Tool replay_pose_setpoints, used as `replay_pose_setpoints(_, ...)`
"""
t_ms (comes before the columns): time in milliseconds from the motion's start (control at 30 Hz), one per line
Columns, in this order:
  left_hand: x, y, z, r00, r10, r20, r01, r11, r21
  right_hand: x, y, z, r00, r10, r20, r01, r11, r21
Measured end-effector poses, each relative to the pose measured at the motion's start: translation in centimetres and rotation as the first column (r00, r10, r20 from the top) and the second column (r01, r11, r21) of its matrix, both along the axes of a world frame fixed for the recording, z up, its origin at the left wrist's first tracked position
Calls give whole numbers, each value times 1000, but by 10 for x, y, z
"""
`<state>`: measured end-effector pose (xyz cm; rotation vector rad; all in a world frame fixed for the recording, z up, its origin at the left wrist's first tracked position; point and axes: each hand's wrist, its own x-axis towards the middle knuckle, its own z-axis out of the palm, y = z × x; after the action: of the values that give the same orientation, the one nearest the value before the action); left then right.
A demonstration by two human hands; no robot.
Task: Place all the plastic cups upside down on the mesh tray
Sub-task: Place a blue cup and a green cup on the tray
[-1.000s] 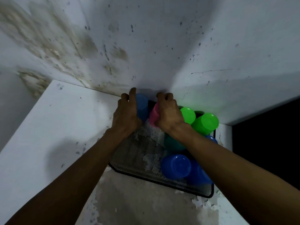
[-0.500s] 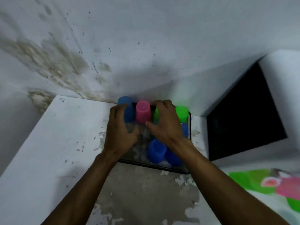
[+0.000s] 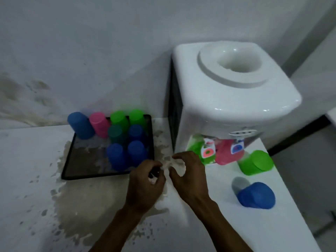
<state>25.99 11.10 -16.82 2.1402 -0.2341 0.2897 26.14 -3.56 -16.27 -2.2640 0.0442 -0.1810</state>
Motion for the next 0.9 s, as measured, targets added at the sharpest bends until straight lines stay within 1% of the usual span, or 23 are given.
replay_pose_setpoints(100, -16, -45, -8, 986, -143, -83, 143, 990, -11, -29, -43, -9, 990, -140, -32, 138, 989, -54)
replay_pose_setpoints(200, -25, -82, -16, 963, -233, -132, 236, 972, 0, -52, -80, -19, 954, -298, -43, 291, 949, -125)
replay_pose_setpoints(267, -29, -104, -21, 947, -280, -156, 282, 959, -6, -62, -106, -23, 908, -418, -39, 398, 887, -232)
replay_pose_setpoints(333, -31, -125, -24, 935, -308, -175, 312, 950, -4, -70, -132, -26, 848, -527, -57, 476, 805, -354)
replay_pose_setpoints(400, -34, -144, -28, 925, -322, -203, 330, 944, 5, -77, -158, -31, 792, -585, -175, 477, 772, -420)
replay_pose_setpoints(433, -35, -148, -31, 918, -325, -226, 335, 942, 9, -78, -166, -33, 770, -583, -260, 448, 784, -430)
replay_pose_setpoints(500, -37, -164, -35, 902, -321, -289, 343, 939, 28, -84, -185, -40, 738, -552, -388, 415, 825, -383)
replay_pose_setpoints(533, -37, -166, -38, 893, -308, -328, 339, 940, 39, -85, -188, -41, 745, -522, -415, 402, 848, -345)
replay_pose_setpoints(667, -39, -179, -43, 826, -318, -466, 391, 918, 66, -88, -200, -39, 786, -440, -434, 382, 898, -218)
replay_pose_setpoints(767, -39, -185, -45, 760, -379, -528, 476, 877, 56, -84, -201, -32, 842, -331, -425, 351, 936, -33)
replay_pose_setpoints(833, -38, -190, -46, 731, -417, -540, 505, 863, 17, -81, -199, -24, 867, -250, -431, 311, 947, 75)
replay_pose_setpoints(900, -37, -192, -50, 742, -430, -515, 491, 871, -20, -75, -200, -19, 878, -172, -447, 263, 953, 149)
